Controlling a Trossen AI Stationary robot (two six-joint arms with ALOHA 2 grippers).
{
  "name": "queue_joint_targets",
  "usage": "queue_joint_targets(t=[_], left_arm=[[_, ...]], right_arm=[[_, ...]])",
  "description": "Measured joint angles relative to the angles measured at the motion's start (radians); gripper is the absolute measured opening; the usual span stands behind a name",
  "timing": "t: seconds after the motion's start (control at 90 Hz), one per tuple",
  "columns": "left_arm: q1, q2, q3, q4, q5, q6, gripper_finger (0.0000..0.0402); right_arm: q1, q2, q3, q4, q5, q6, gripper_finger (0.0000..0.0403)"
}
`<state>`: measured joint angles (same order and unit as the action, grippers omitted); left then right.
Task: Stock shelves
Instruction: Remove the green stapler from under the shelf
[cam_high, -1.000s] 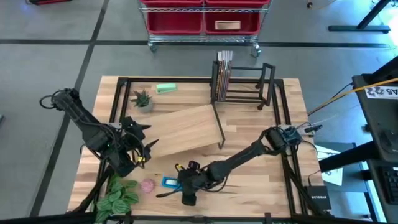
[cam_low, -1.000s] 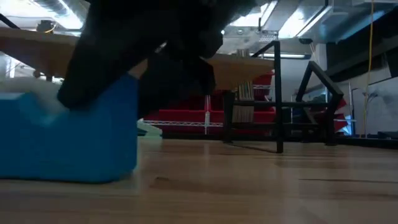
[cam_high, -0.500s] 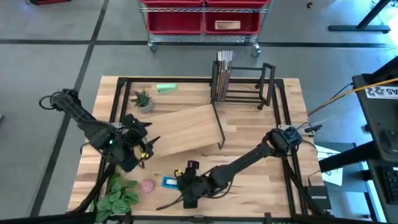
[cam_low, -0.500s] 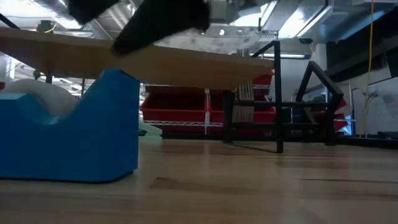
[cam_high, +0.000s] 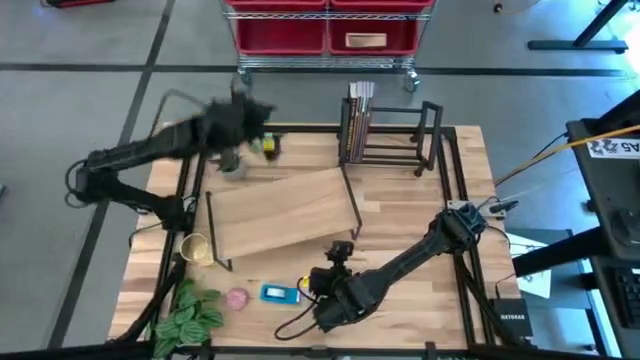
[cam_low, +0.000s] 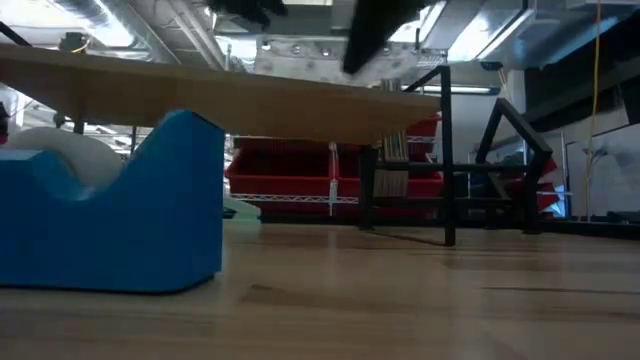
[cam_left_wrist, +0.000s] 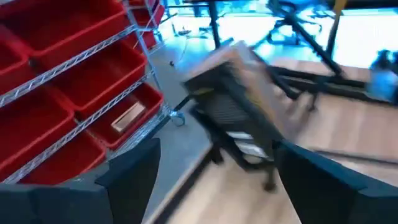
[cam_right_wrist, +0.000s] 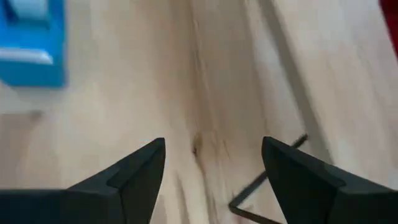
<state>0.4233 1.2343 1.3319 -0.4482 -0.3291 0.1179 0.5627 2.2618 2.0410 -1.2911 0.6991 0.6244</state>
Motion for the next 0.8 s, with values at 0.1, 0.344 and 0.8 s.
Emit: queue_joint_targets(t=[0.1,0.344,0.8], left_arm=[[0.211,0.055,0.000,0.025,0.130,0.055,0.0299],[0.512,0.266,0.000,-0.031,0.402,0.107,0.0299],[0.512,0.729,0.331,-0.478,0.297,0.442,0.0299]], right_arm=[[-0.020,0.000,-0.059,0.018,-0.013,0.008,0.0252],[-0.090,-0.002,-0.153,0.014,-0.135,0.018,0.0252],[-0.195,-0.012,-0.160,0.010,-0.168,-0.087,0.0252]])
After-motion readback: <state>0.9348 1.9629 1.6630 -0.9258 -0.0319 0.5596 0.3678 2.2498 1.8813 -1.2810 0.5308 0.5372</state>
